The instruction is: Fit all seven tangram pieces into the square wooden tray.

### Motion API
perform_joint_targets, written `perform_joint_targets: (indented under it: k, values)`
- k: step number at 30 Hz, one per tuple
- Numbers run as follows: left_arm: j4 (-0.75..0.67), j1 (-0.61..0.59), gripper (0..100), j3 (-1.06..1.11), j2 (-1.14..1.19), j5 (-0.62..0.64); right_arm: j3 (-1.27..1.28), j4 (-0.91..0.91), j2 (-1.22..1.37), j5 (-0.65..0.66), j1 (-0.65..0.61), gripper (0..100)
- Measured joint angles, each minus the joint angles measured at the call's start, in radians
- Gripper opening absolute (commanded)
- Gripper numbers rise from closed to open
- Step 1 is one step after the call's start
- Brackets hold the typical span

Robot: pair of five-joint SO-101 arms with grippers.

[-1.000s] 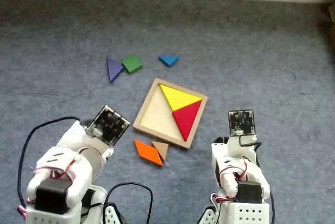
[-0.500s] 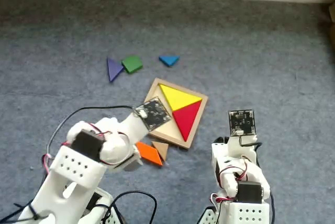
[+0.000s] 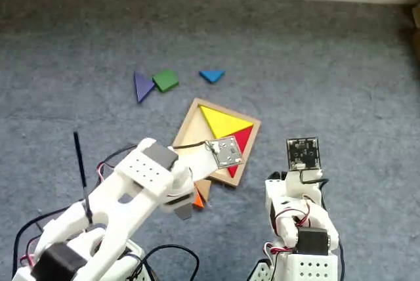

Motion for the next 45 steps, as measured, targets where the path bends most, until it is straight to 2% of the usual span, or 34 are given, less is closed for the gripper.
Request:
perform_joint_targets:
  k: [12, 22, 30, 37, 45]
  values:
    - [-0.064, -0.041, 28, -0.086, 0.163, -0.109, 0.000, 0.000, 0.000, 0.000, 0.000, 4.4]
    - [-0.178, -0.044, 28, -0.095, 0.288, -0.118, 0.000, 0.000, 0.000, 0.000, 0.000, 4.4]
    - [-0.192, -0.046, 27, -0.097, 0.313, -0.118, 0.000, 0.000, 0.000, 0.000, 0.000, 4.4]
    - [-0.189, -0.041, 16, -0.097, 0.316, -0.117, 0.000, 0.000, 0.000, 0.000, 0.000, 4.4]
    - [-0.130, -0.040, 11, -0.104, 0.316, -0.117, 0.000, 0.000, 0.000, 0.000, 0.000, 4.4]
